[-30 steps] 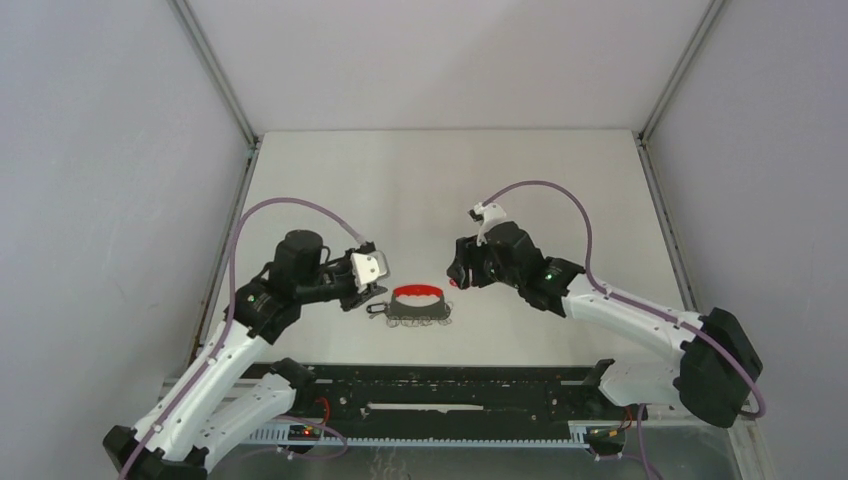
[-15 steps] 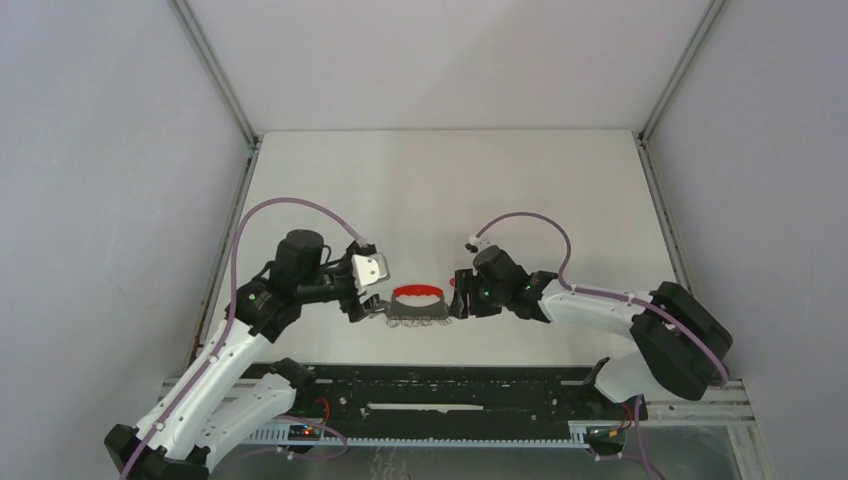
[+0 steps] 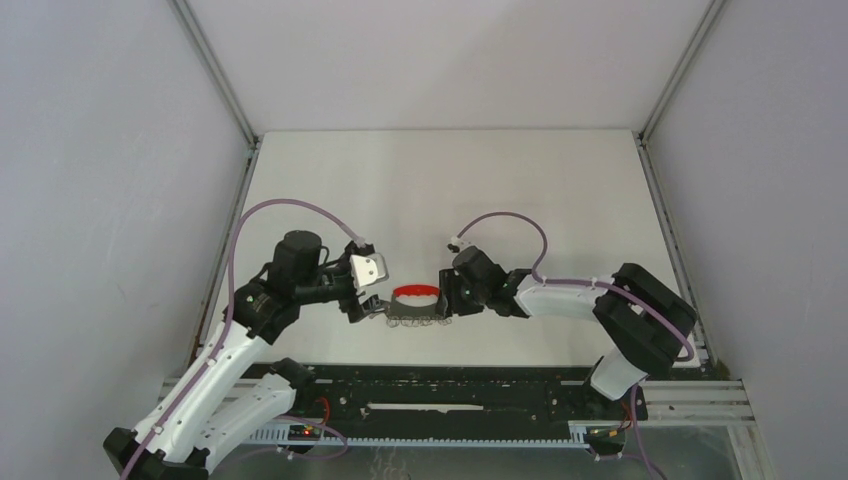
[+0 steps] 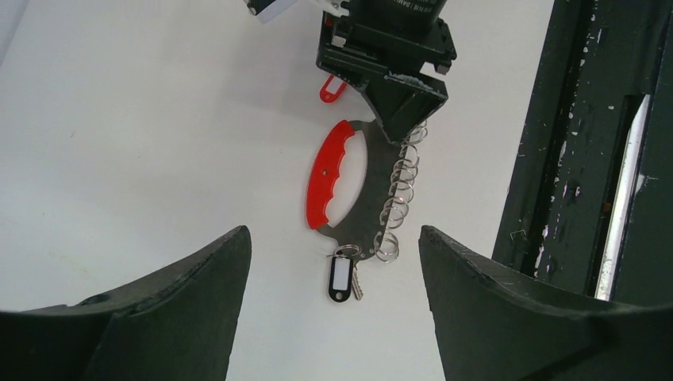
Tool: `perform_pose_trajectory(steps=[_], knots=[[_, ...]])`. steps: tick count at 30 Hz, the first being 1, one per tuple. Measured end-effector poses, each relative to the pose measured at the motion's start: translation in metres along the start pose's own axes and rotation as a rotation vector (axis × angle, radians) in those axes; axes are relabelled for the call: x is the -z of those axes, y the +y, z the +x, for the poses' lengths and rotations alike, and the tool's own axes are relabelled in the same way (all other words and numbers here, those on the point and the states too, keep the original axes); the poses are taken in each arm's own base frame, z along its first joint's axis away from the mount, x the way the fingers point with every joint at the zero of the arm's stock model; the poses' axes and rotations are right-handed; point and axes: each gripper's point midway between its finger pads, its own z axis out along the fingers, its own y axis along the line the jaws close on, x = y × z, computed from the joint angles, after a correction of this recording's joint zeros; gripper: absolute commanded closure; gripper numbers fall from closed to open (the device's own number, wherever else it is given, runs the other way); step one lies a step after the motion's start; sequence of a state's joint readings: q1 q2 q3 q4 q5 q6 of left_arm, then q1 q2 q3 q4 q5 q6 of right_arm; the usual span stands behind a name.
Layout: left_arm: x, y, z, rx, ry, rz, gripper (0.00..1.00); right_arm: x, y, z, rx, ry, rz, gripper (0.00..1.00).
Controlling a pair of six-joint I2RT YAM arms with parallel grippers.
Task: Put the keys on the keyring
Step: Pick up the keyring from the center of the board.
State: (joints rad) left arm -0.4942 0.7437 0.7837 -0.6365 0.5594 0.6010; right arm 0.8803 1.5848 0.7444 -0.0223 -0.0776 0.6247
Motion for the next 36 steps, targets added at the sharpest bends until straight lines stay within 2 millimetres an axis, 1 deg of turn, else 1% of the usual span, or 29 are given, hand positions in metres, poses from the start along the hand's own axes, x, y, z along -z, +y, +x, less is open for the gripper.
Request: perform_pose_trajectory(steps=[1, 4, 10, 12, 13, 16, 18, 20, 23, 26, 28, 31, 36], knots=[[0.0, 0.0, 0.0, -0.001, -0.001, -0.001, 0.18, -0.002, 0.001, -0.001, -0.001, -0.003, 0.004, 0.45], [0.0, 0.002, -0.001, -0.003, -0.004, -0.007, 0.18, -0.008, 0.003, -0.006, 0.0, -0.019, 0.02, 0.55], [0.003, 0.003, -0.006, -0.01, -0.022, -0.023, 0.19, -0.011, -0.005, -0.01, 0.005, -0.046, 0.084, 0.69], [0.004, 0.003, -0.008, -0.009, -0.03, -0.028, 0.2, -0.011, -0.007, -0.01, 0.013, -0.055, 0.108, 0.69], [0.005, 0.003, -0.009, -0.008, -0.034, -0.03, 0.2, -0.011, -0.007, -0.011, 0.016, -0.057, 0.115, 0.68], [0.007, 0.002, -0.011, -0.004, -0.044, -0.036, 0.2, -0.013, -0.008, -0.014, 0.025, -0.063, 0.141, 0.55], [0.009, 0.001, -0.013, -0.002, -0.052, -0.04, 0.2, -0.015, -0.005, -0.017, 0.032, -0.069, 0.153, 0.52], [0.011, 0.001, -0.015, 0.001, -0.06, -0.044, 0.2, -0.018, -0.001, -0.021, 0.049, -0.077, 0.172, 0.52], [0.013, 0.0, -0.016, 0.003, -0.067, -0.049, 0.2, -0.023, 0.004, -0.023, 0.071, -0.077, 0.194, 0.57], [0.014, 0.0, -0.017, 0.007, -0.072, -0.052, 0.21, -0.023, 0.003, -0.022, 0.081, -0.08, 0.217, 0.61], [0.015, -0.001, -0.018, 0.011, -0.075, -0.053, 0.21, -0.022, 0.0, -0.021, 0.085, -0.08, 0.236, 0.64], [0.016, -0.002, -0.02, 0.019, -0.082, -0.055, 0.21, -0.021, -0.005, -0.023, 0.093, -0.088, 0.256, 0.74], [0.019, -0.003, -0.022, 0.036, -0.094, -0.06, 0.22, -0.021, -0.007, -0.03, 0.112, -0.118, 0.273, 0.98]])
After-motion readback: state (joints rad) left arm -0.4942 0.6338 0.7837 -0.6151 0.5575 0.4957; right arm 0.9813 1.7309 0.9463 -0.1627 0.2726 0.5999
